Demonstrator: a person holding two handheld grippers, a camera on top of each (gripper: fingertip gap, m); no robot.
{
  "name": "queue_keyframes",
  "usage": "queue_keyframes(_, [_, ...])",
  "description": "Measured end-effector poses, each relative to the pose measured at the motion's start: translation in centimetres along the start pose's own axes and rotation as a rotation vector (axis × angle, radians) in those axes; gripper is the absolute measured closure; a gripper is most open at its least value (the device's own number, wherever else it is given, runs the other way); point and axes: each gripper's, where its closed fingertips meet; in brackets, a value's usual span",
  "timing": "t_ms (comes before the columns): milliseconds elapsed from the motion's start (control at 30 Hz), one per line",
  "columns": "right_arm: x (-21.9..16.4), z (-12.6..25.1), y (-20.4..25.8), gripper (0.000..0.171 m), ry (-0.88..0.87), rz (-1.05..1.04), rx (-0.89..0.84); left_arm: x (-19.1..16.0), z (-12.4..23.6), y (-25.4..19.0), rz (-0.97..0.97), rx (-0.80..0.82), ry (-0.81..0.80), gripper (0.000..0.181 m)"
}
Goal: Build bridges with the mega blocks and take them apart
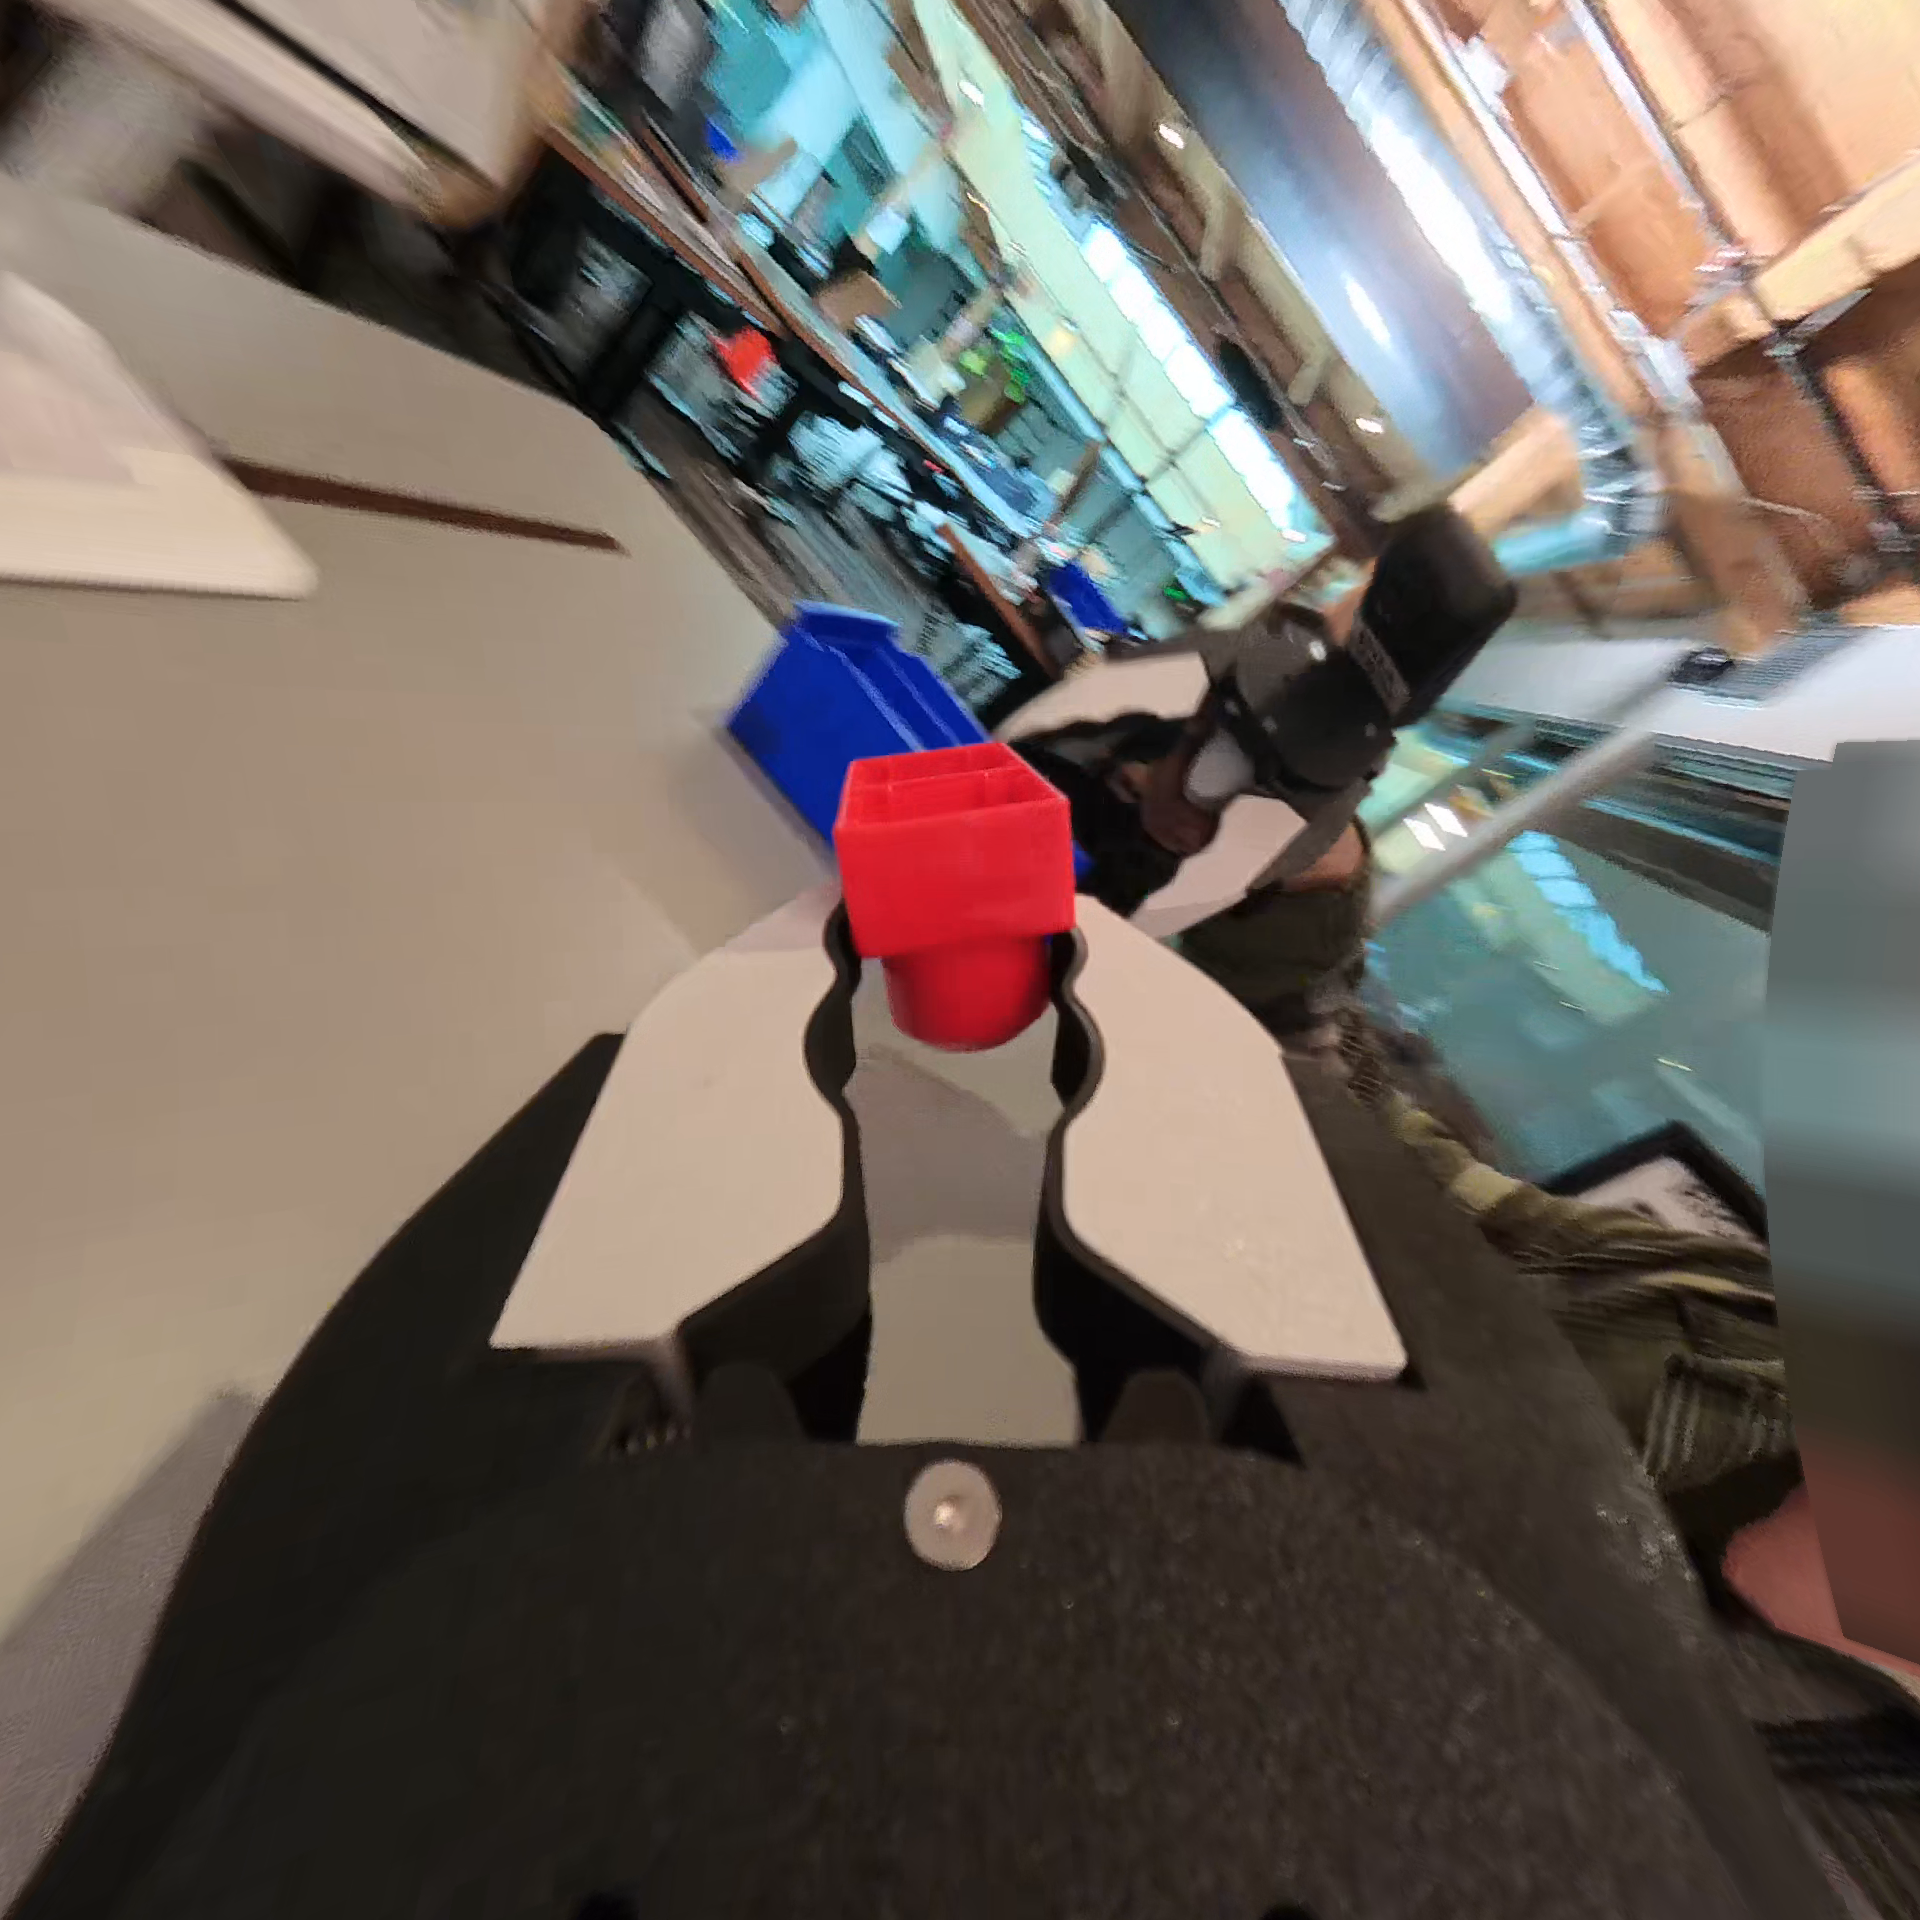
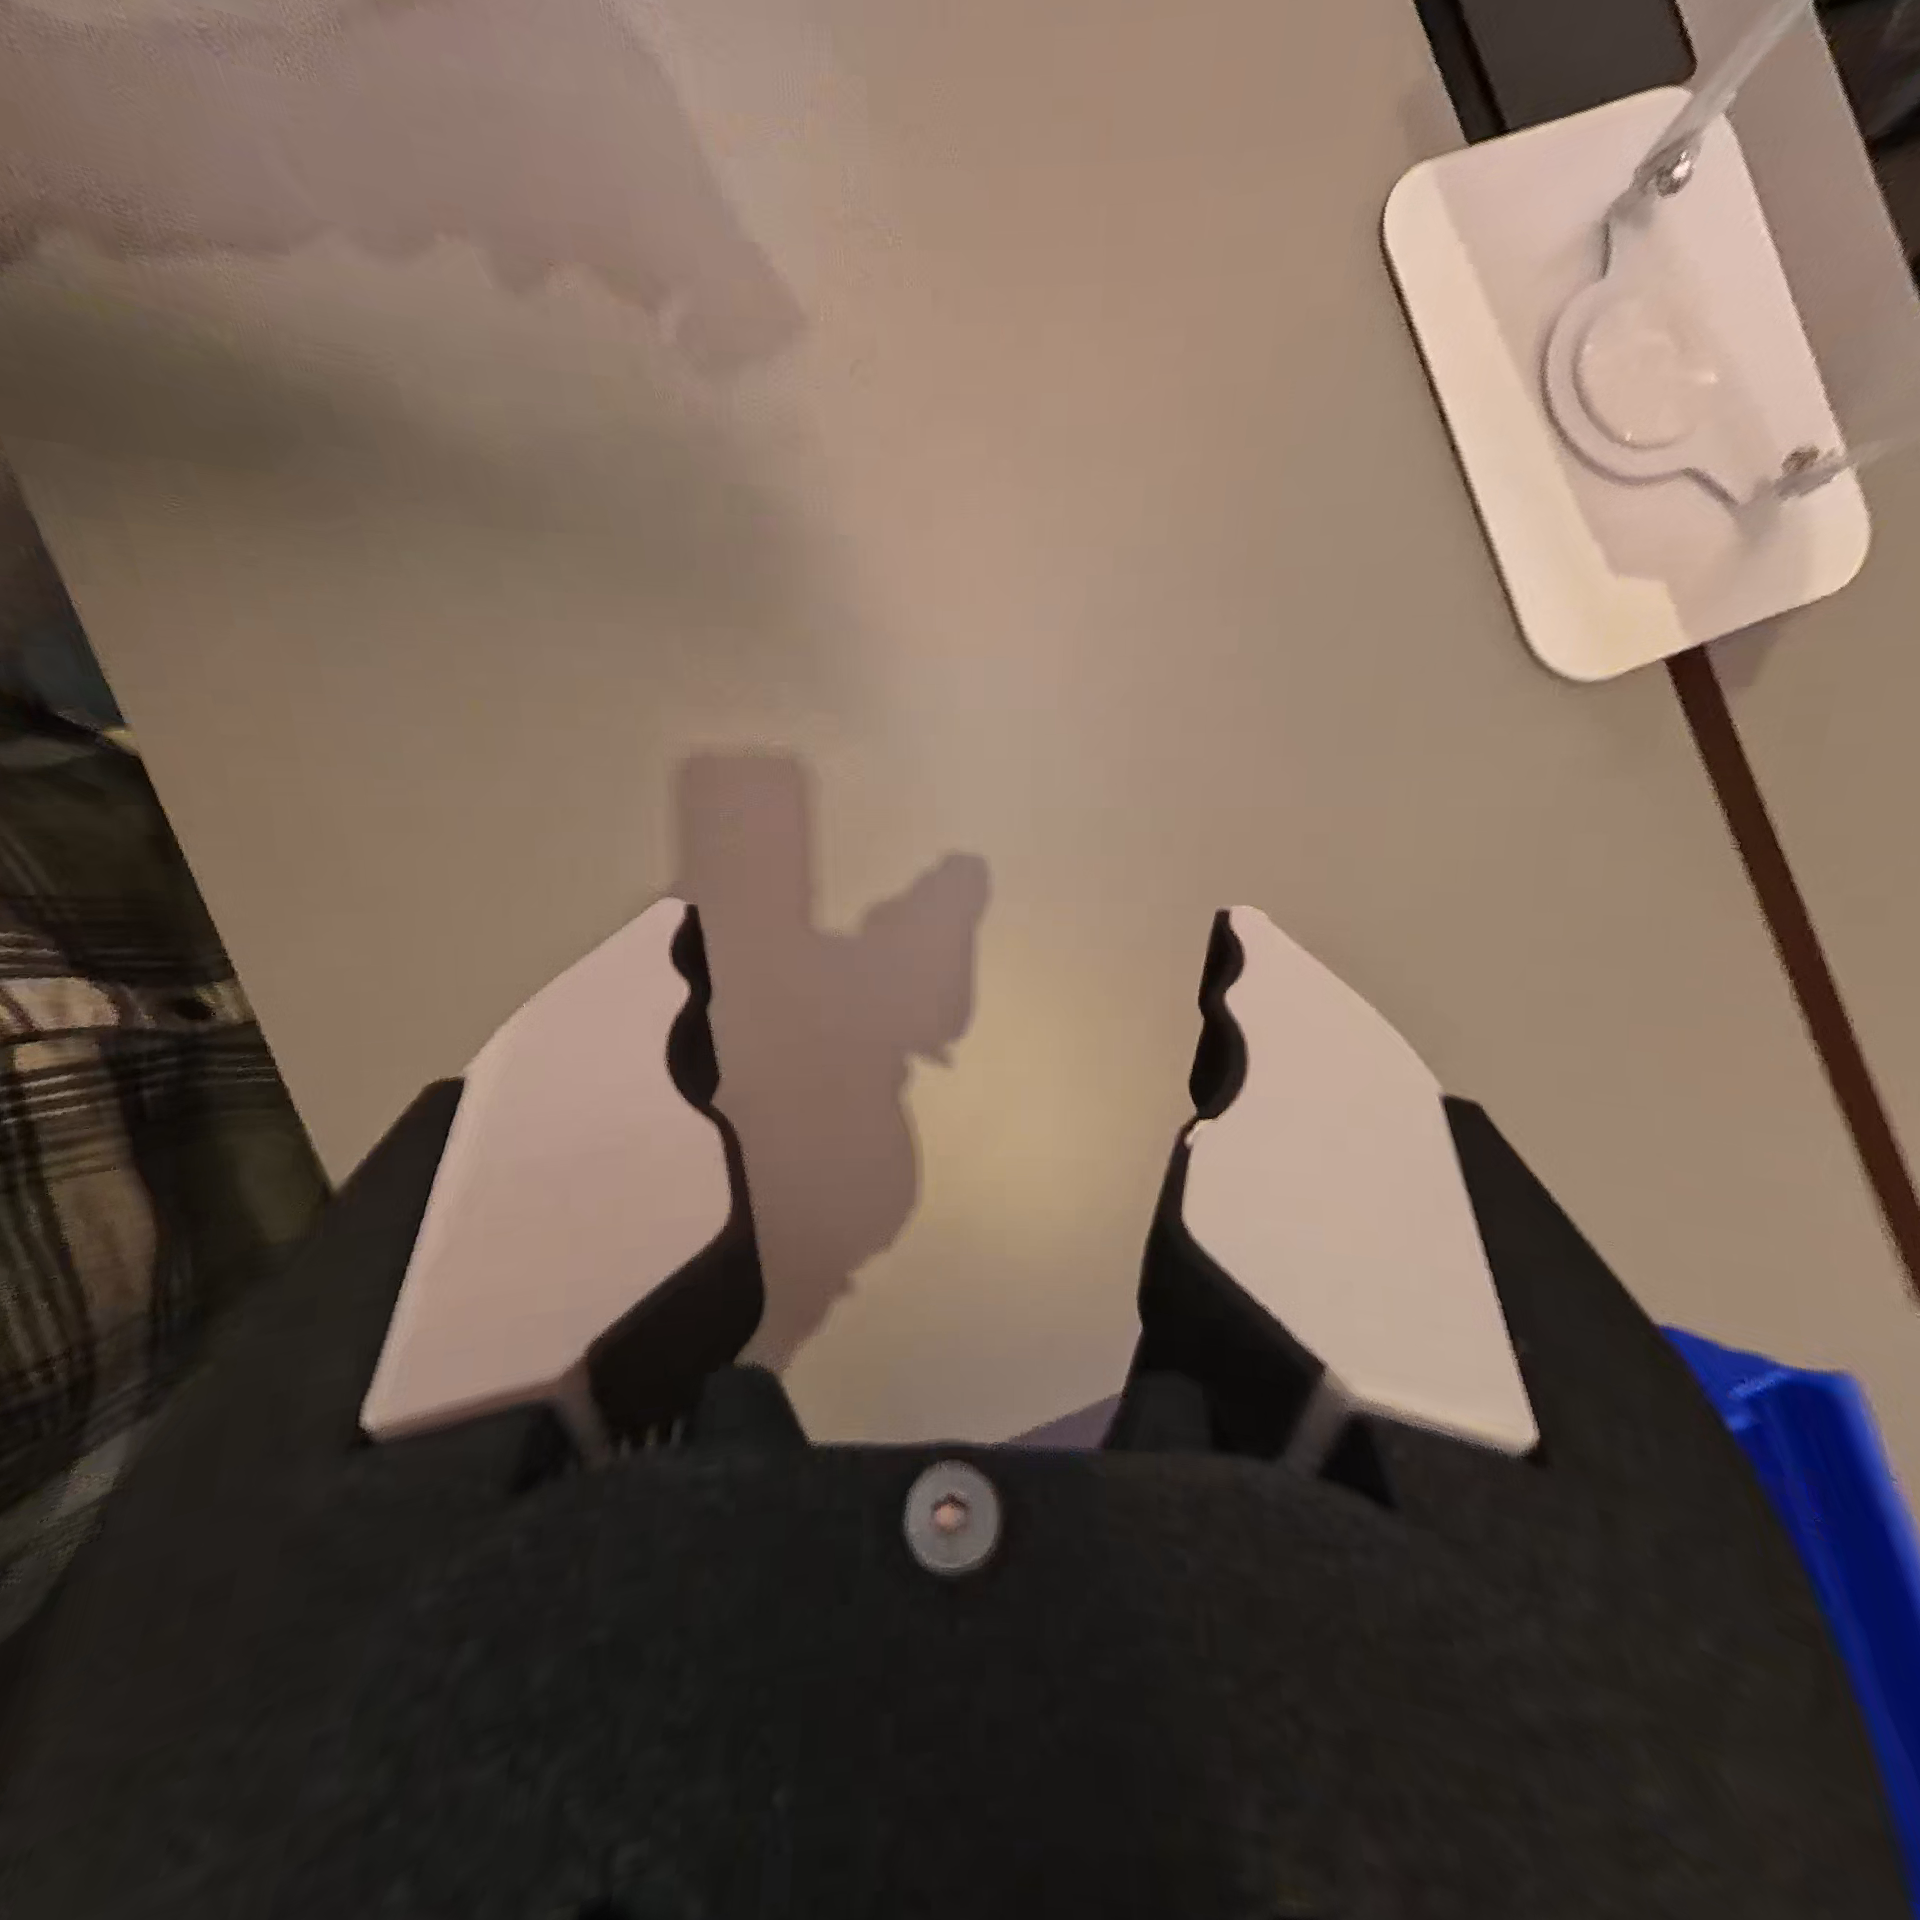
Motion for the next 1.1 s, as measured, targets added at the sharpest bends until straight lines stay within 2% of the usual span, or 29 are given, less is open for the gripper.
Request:
queue_keyframes(33, [-0.8,0.2,0.3,0.082,-0.014,-0.026,0.014,1.1,3.0,0.8,-0.036,0.08,-0.014,0.147])
queue_keyframes(167, [-3.6,-0.1,1.6,0.086,-0.05,-0.097,0.07,4.7,17.0,5.4,-0.121,0.476,-0.046,0.146])
queue_keyframes(267, [-5.0,-0.9,2.4,0.088,-0.044,-0.115,0.108,6.2,27.3,8.9,-0.087,0.745,-0.068,0.146])
queue_keyframes(333, [-5.4,-1.4,2.6,0.088,-0.031,-0.116,0.115,6.4,32.0,10.7,-0.015,0.824,-0.101,0.146])
queue_keyframes(433, [-5.6,-1.6,2.8,0.088,-0.02,-0.118,0.128,5.3,35.8,13.1,0.101,0.883,-0.108,0.146])
queue_keyframes(667, [-6.4,-0.8,2.0,0.084,-0.022,-0.143,0.095,3.1,36.2,15.2,0.198,0.865,-0.087,0.145])
queue_keyframes(733, [-6.9,0.0,1.4,0.083,-0.029,-0.154,0.071,3.2,36.2,15.3,0.175,0.886,-0.087,0.135])
queue_keyframes(900, [-9.4,3.6,-2.1,0.083,-0.047,-0.2,-0.028,5.7,35.7,13.5,0.031,0.965,-0.111,0.094])
queue_keyframes(1000, [-11.6,6.4,-6.5,0.084,-0.05,-0.249,-0.142,8.0,33.5,10.4,-0.13,0.969,-0.129,0.09])
queue_keyframes(1100, [-14.2,8.8,-11.7,0.086,-0.047,-0.352,-0.242,9.0,29.5,6.7,-0.275,0.915,-0.123,0.09])
Point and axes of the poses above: each gripper's, where its closed fingertips meet, z back along the fingers, x out of its top, y = z × x across the jaws, and after that the axes turned 6 degrees about -z, right-handed
